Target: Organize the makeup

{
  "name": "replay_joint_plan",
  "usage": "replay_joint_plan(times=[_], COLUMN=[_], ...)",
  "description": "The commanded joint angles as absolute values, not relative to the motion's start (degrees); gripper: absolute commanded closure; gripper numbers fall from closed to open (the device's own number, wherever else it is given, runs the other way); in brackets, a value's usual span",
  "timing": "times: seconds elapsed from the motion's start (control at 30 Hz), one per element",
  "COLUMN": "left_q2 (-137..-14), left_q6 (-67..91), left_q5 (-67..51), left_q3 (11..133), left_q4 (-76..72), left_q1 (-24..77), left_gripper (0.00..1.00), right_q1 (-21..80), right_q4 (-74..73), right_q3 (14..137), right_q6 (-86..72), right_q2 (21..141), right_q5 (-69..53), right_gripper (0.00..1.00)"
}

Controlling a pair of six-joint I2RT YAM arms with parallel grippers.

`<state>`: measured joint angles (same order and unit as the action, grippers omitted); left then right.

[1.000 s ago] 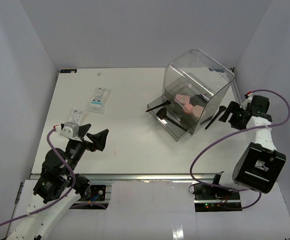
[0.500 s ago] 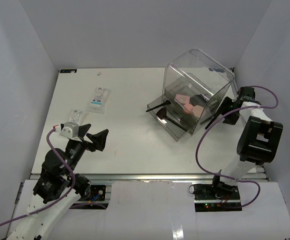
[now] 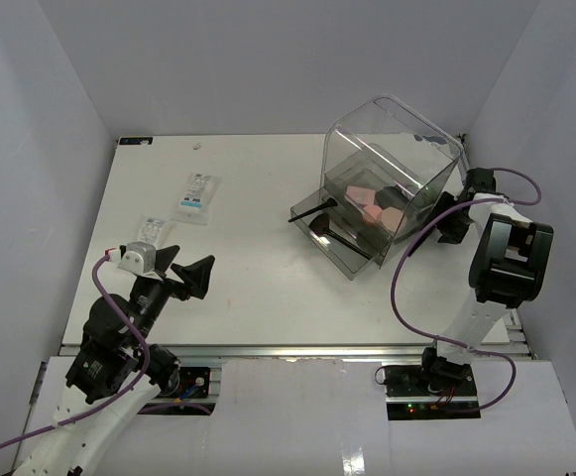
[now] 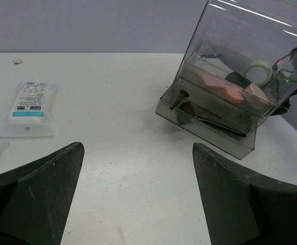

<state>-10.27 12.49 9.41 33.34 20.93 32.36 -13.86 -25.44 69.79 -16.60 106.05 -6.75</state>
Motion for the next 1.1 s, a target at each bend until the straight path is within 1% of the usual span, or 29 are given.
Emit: replay_joint_plan(times=[0.0, 0.13, 0.3, 0.37, 0.4, 0.53, 0.6, 0.77, 1.07], left_q2=[-11.1, -11.3, -11.2, -11.2, -11.2, -11.0, -10.9, -10.6, -10.0], left_q6=[12.4, 12.3, 12.4, 12.3, 12.3, 12.3, 12.3, 12.4, 12.4], left_q5=[10.3, 10.4, 10.5, 10.5, 10.6, 10.5, 10.5, 10.5, 10.3], left_q3=[33.1, 33.1, 33.1, 33.1, 33.0, 33.1, 33.1, 33.2, 33.2], left_q4=[20.6, 20.5, 20.6, 20.6, 20.6, 20.6, 20.6, 20.7, 20.7], left_q1=[31.9, 31.8, 31.7, 31.6, 31.6, 31.6, 31.6, 31.6, 31.6], left_gripper=[0.02, 0.02, 0.02, 0.02, 0.02, 0.02, 0.02, 0.02, 0.02], right_q1=[-12.0, -11.2, -10.6, -10.3, -10.3, -10.2, -10.2, -10.4, -13.2], right_q4=[-23.7, -23.9, -24.0, -24.1, -24.1, -24.4, -24.8, -25.2, -25.9], right_q3=[73.0, 73.5, 73.7, 73.5, 73.3, 72.5, 72.0, 68.9, 62.6], right_q6=[-18.2, -17.8, -16.7, -16.2, -15.9, -15.0, -13.9, -12.5, -10.2], right_q2=[107.5, 108.8, 109.7, 109.8, 109.8, 109.7, 109.3, 107.2, 95.1], right_q5=[-7.6, -6.4, -5.5, -5.2, -5.0, -3.6, -3.4, -2.9, -9.1], right_gripper=[0.38, 0.41, 0.56, 0.65, 0.68, 0.70, 0.75, 0.80, 0.86])
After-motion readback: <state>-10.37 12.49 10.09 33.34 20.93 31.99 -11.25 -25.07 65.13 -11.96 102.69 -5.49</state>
